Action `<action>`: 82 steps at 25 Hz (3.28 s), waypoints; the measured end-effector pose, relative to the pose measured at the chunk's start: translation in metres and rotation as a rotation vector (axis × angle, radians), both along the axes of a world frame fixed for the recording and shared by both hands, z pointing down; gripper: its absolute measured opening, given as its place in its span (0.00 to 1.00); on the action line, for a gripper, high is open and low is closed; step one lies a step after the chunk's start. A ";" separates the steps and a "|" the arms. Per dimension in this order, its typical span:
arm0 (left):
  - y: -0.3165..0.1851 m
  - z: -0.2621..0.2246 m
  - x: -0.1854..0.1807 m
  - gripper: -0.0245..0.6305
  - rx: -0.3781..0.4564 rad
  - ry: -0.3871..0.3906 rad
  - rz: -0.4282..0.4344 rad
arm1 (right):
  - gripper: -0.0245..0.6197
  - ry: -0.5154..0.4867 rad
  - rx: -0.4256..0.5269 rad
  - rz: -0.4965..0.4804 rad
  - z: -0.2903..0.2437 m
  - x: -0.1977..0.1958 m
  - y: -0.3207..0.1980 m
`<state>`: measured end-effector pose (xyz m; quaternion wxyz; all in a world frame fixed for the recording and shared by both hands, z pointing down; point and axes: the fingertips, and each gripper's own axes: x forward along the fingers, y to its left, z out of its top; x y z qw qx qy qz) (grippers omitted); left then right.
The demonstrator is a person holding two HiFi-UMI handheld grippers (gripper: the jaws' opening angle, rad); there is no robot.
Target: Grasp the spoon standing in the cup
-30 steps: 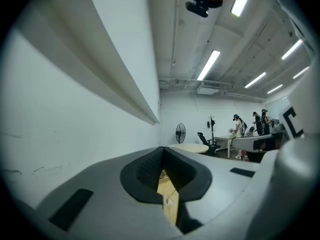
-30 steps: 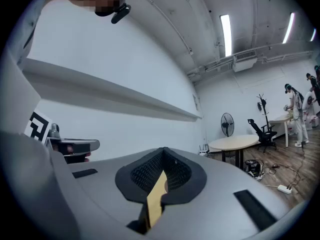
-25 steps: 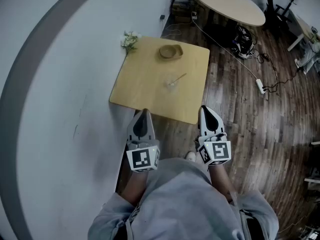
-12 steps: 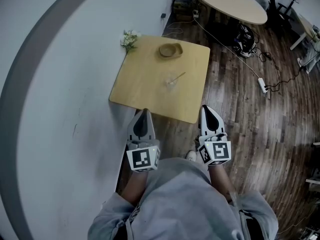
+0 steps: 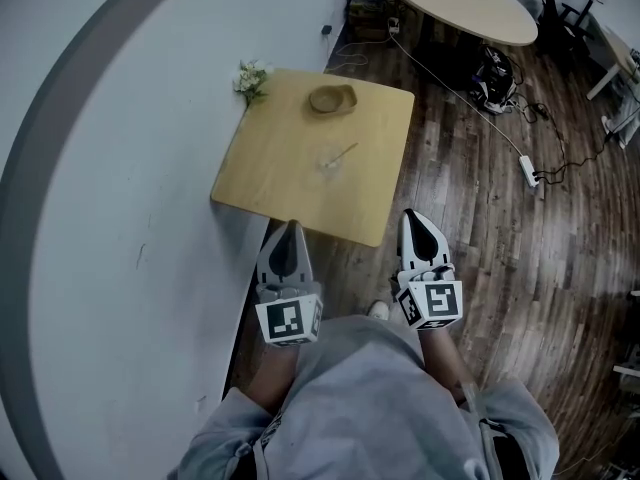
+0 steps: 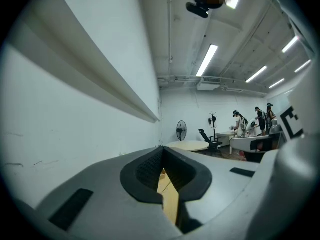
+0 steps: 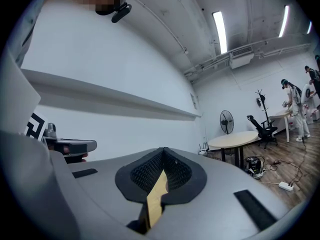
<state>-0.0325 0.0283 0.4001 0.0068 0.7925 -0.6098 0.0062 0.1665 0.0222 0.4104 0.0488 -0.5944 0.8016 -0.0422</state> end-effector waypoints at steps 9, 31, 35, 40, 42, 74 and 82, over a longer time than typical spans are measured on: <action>0.016 0.004 0.011 0.04 -0.016 -0.009 -0.098 | 0.04 -0.015 -0.040 -0.036 0.018 0.034 0.005; -0.079 0.002 -0.052 0.04 0.008 0.027 -0.054 | 0.04 0.031 -0.068 0.026 0.019 -0.015 -0.085; -0.105 0.001 -0.073 0.04 0.006 0.034 -0.035 | 0.04 0.036 -0.086 0.065 0.023 -0.028 -0.107; -0.130 0.007 -0.097 0.04 -0.005 0.040 -0.011 | 0.04 0.043 -0.090 0.115 0.025 -0.042 -0.123; -0.138 0.011 -0.104 0.04 -0.013 0.040 0.003 | 0.04 0.044 -0.092 0.134 0.028 -0.048 -0.127; -0.148 0.001 -0.112 0.04 -0.018 -0.015 -0.253 | 0.19 0.025 -0.359 -0.047 0.145 -0.042 -0.221; -0.141 0.003 -0.120 0.04 -0.029 -0.024 -0.330 | 0.19 0.019 -0.459 -0.084 0.179 -0.042 -0.238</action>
